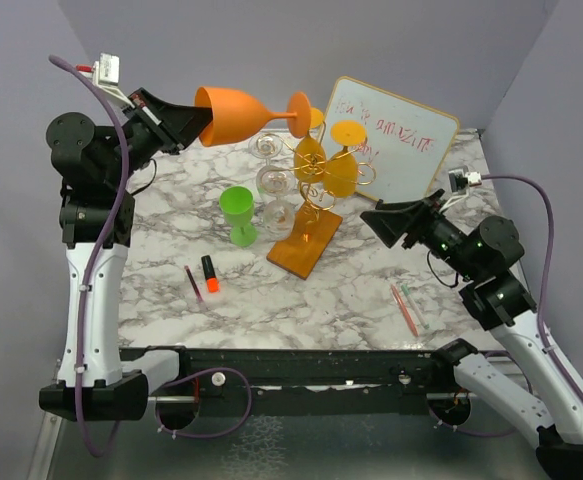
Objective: Place the wine glass upside down on the wine glass rack
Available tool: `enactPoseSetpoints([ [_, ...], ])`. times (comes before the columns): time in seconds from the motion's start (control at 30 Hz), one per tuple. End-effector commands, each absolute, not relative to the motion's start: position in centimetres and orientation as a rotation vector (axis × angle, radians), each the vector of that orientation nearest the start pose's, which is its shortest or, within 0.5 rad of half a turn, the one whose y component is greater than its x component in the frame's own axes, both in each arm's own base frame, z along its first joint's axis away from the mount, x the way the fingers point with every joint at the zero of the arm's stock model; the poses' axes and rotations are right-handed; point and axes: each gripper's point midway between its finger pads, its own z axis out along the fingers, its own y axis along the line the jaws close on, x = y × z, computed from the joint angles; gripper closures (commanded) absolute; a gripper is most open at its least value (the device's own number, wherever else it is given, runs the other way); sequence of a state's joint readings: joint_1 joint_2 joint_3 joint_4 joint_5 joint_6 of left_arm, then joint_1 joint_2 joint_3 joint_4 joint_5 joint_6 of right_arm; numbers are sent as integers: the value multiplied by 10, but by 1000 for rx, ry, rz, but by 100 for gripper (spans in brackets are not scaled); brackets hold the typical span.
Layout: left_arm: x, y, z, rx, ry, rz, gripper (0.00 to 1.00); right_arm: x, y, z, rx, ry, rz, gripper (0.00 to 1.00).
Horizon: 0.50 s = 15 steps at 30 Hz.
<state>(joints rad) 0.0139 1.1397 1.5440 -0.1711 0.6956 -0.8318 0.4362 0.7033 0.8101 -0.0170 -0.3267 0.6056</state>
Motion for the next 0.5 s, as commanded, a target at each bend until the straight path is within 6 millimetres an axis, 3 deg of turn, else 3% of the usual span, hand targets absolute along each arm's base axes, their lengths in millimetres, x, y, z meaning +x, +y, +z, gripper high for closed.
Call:
enactPoseSetpoints([
  [0.0, 286, -164, 540, 97, 1423, -1304, 100, 221, 205, 390, -169, 1453, 1212, 24],
  [0.17, 284, -212, 529, 132, 1408, -1365, 100, 222, 206, 404, -44, 1366, 1363, 24],
  [0.33, 285, -241, 517, 102, 1341, -1386, 100, 218, 195, 416, 93, 1272, 1457, 24],
  [0.47, 272, -274, 513, 137, 1292, -1399, 100, 212, 184, 429, 181, 1197, 1517, 24],
])
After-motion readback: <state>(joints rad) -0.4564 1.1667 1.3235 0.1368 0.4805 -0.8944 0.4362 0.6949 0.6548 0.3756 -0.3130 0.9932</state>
